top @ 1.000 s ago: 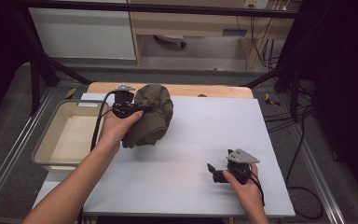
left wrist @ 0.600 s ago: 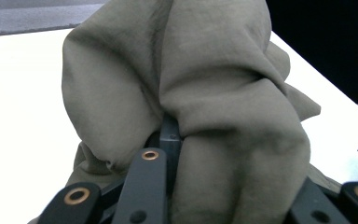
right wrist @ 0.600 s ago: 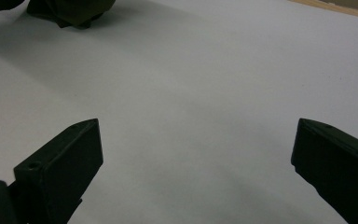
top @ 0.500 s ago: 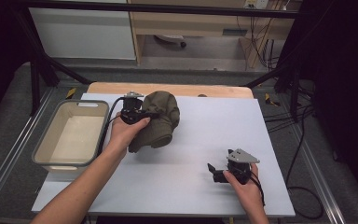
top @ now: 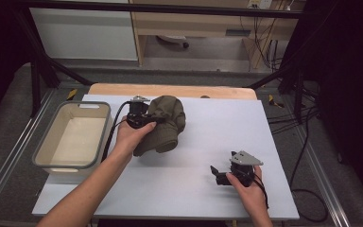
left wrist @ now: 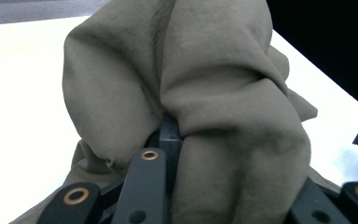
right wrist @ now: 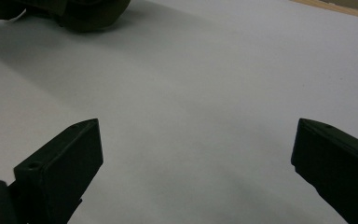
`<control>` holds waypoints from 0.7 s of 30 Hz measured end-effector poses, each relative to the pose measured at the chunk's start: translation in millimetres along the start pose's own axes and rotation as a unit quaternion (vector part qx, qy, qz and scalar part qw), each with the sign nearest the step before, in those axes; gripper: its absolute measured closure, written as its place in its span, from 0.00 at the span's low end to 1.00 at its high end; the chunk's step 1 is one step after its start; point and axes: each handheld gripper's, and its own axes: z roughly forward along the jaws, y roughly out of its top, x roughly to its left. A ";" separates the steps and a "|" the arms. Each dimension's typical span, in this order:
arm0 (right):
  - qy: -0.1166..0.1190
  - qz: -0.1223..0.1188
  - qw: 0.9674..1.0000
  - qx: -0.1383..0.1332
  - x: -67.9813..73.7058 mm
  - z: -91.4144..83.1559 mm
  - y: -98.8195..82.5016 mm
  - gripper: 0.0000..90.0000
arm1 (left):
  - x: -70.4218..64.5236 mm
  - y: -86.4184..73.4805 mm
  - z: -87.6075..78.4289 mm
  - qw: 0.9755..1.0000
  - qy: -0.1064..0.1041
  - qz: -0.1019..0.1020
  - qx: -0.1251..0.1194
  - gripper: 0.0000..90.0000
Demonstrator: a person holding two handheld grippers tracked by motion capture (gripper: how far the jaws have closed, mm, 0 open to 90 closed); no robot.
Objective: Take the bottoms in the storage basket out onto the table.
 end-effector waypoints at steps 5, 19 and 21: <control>0.000 0.001 1.000 -0.001 0.0 -0.7 0.1 0.03 | -3.5 -2.1 4.6 1.000 -0.002 0.002 0.001 0.80; 0.000 -0.001 1.000 0.000 0.6 -0.9 0.3 0.03 | -12.0 -8.6 18.2 1.000 -0.009 0.007 0.006 0.80; 0.001 -0.002 1.000 0.001 0.7 -0.6 0.2 0.03 | -12.4 -10.2 20.4 1.000 -0.010 0.004 0.004 0.80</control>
